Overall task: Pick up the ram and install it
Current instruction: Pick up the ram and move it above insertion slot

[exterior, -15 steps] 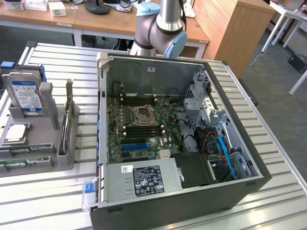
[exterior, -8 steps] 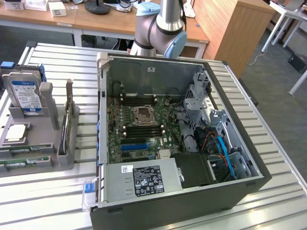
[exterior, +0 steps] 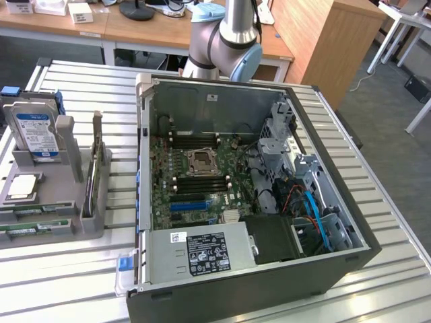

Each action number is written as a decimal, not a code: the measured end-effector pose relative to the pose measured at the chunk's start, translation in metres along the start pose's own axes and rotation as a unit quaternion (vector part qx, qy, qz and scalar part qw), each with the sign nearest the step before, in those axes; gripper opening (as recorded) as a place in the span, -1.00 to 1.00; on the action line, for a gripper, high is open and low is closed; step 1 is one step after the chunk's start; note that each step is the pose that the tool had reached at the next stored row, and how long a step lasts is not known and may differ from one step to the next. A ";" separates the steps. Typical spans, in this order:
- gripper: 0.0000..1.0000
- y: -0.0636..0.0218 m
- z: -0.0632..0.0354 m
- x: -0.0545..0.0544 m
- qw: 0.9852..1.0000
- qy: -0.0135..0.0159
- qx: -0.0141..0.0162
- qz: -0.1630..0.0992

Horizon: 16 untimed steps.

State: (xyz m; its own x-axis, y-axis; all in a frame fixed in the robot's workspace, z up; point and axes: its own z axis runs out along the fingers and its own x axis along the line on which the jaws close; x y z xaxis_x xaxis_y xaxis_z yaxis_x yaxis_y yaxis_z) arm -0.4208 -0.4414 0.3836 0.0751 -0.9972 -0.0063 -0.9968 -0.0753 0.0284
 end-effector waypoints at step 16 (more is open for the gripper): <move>-0.29 0.0000 0.0000 0.000 1.000 0.000 0.000 0.000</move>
State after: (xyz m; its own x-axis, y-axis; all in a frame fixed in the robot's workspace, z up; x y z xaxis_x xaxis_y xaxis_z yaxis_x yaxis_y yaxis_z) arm -0.4207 -0.4414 0.3836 0.0751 -0.9972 -0.0063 -0.9968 -0.0753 0.0284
